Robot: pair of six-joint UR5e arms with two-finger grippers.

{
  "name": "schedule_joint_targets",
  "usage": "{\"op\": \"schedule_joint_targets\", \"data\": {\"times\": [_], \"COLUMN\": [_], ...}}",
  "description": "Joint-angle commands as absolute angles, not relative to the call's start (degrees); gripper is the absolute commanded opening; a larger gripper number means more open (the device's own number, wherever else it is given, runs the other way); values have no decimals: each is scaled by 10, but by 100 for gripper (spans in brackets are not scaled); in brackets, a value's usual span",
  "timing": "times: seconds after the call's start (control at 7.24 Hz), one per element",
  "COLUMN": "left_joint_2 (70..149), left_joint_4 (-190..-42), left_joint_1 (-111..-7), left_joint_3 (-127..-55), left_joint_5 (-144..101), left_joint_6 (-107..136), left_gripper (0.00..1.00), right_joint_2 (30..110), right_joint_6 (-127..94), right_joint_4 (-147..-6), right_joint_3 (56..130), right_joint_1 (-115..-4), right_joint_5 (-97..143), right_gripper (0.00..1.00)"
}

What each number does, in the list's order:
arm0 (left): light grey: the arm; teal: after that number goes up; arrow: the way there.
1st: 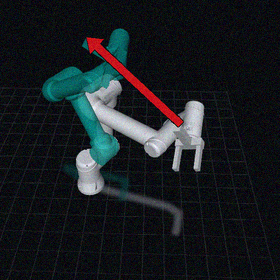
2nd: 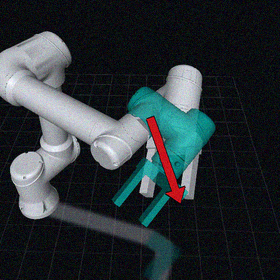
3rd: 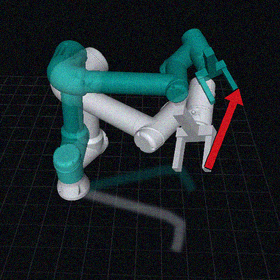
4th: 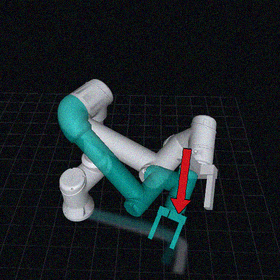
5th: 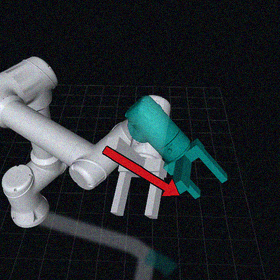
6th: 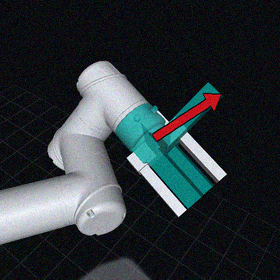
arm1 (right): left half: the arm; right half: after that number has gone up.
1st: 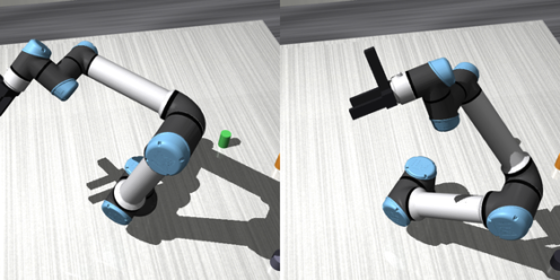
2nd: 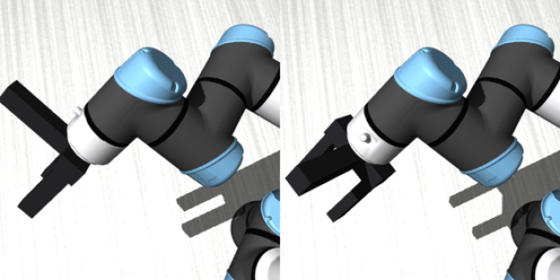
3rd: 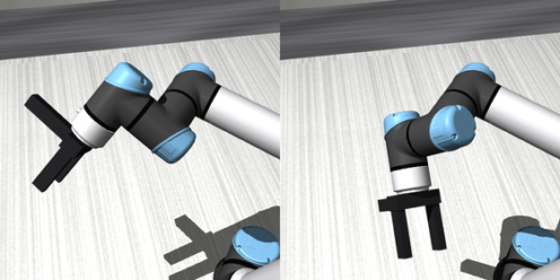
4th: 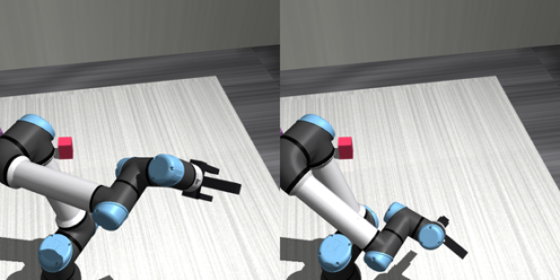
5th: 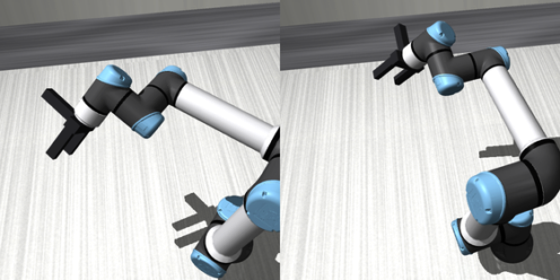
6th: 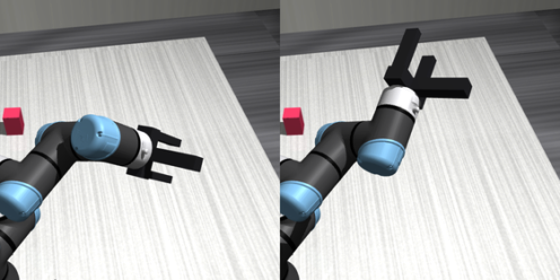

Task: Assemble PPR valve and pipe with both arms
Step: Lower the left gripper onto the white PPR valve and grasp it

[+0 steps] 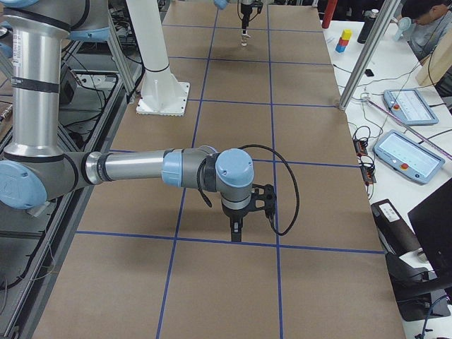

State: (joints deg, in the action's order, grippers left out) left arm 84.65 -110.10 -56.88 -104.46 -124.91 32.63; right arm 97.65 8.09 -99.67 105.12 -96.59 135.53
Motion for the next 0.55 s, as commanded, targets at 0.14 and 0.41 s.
{"op": "schedule_joint_targets", "data": {"times": [0.14, 0.41], "left_joint_2": [853, 855], "left_joint_4": [-1101, -1101], "left_joint_1": [-552, -540], "left_joint_3": [-1021, -1013], "left_joint_5": [-1246, -1247], "left_joint_6": [327, 328], "left_gripper": [100, 100], "right_joint_2": [976, 976], "right_joint_6": [81, 81], "right_joint_4": [-997, -997], "right_joint_3": [1051, 1051], "right_joint_1": [-966, -966], "right_joint_5": [1355, 1355], "right_gripper": [100, 100]}}
